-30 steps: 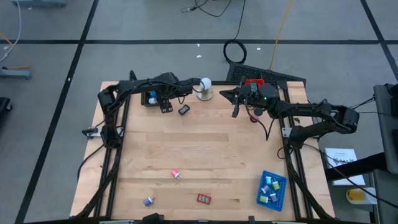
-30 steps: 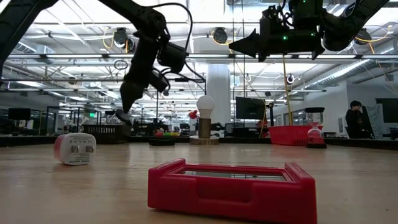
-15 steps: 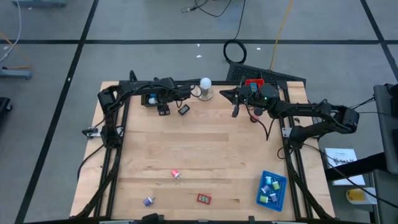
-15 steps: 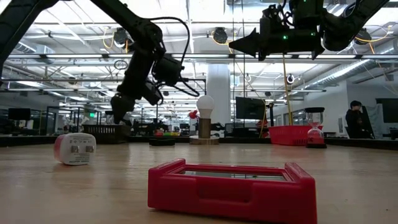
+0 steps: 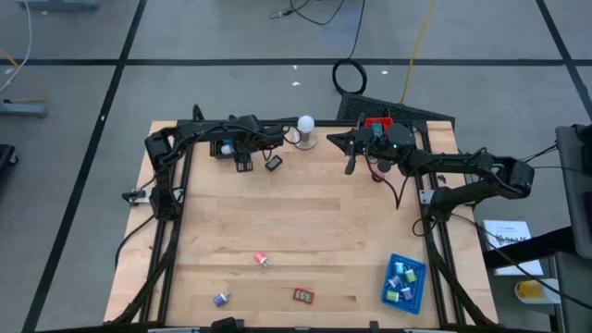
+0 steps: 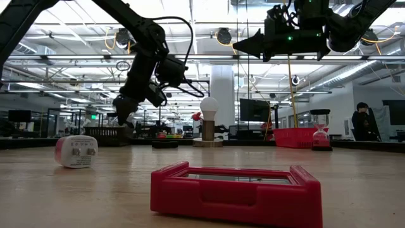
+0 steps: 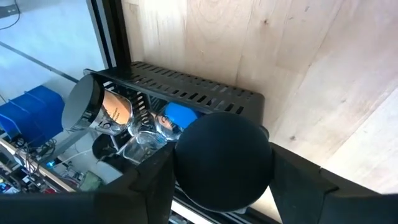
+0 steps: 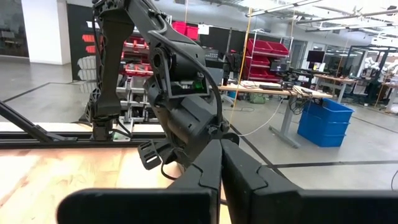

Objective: Pick & Place Office items
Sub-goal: Remove the white hourglass from the black bin

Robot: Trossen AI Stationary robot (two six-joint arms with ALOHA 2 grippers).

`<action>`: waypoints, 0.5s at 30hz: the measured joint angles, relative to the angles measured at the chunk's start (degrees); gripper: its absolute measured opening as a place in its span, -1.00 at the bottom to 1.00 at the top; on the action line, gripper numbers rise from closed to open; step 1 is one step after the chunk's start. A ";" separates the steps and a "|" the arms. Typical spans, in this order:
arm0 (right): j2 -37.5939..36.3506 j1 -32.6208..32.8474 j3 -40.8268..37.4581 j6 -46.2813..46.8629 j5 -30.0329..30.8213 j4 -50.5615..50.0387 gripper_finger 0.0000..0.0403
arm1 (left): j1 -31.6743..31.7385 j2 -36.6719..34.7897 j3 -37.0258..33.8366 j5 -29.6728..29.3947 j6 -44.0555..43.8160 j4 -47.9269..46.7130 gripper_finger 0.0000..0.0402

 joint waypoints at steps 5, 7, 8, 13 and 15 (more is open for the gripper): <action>0.00 0.00 0.00 -0.22 0.00 0.00 -1.00 | 0.25 -2.71 0.00 -0.64 -0.13 -0.04 0.08; 0.00 0.00 0.00 -0.23 0.00 0.00 -1.00 | 0.86 -4.61 0.02 -0.74 -0.90 -0.15 0.08; 0.00 0.00 0.00 -0.22 0.00 0.00 -1.00 | 1.27 -5.66 0.02 -0.74 -1.36 -0.41 0.08; 0.00 0.00 0.00 -0.23 0.00 0.00 -1.00 | 3.62 -12.03 0.02 -0.98 -4.24 -1.26 0.08; 0.00 0.00 0.00 -0.23 0.00 0.01 -1.00 | 4.52 -15.04 0.02 -0.11 -5.92 -0.58 0.08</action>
